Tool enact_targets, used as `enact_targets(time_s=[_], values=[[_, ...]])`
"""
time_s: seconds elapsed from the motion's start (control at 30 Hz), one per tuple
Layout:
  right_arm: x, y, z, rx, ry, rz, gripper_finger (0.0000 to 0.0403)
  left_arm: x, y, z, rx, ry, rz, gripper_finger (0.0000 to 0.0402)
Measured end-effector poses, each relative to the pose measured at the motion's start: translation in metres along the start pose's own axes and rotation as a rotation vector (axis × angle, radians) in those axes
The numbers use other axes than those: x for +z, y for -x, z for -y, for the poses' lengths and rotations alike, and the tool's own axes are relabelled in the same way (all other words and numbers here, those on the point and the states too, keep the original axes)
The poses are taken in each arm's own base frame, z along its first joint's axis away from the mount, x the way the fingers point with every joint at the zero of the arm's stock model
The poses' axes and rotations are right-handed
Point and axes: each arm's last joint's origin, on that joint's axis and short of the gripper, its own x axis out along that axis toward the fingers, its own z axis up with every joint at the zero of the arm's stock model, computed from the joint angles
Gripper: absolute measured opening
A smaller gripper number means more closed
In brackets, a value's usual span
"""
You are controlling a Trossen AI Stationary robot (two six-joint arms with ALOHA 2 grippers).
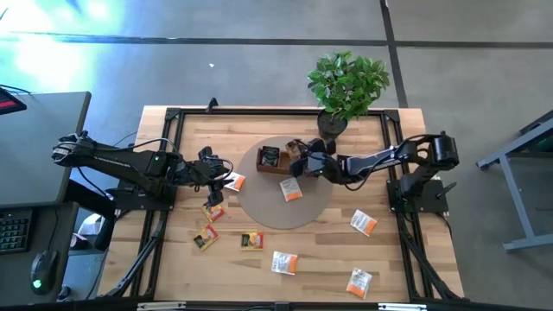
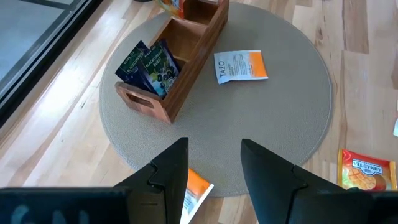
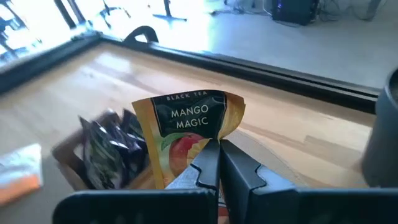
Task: Pick & Place Tea
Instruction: Put the orange tea bag into the middle area of the wooden organizer
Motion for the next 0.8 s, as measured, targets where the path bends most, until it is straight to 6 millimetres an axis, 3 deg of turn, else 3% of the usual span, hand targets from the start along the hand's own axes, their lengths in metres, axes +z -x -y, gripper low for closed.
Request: enact_targets(time_s=[0.3,0.6,0.8], values=[[-0.006,-0.002,-0.001,0.012,-0.065,0.015,0.0002,0.000,0.000,0.000,0.000,0.000,0.000,0.0145],[-0.021,-0.030,-0.023,-0.039,-0.004,0.038,0.0002,0.000,0.000,0.000,0.000,0.000,0.000,0.0145],[-0.025,-0.039,-0.029,-0.036,-0.020,0.025,0.0002,0.000,0.000,0.000,0.000,0.000,-0.001,0.0145]])
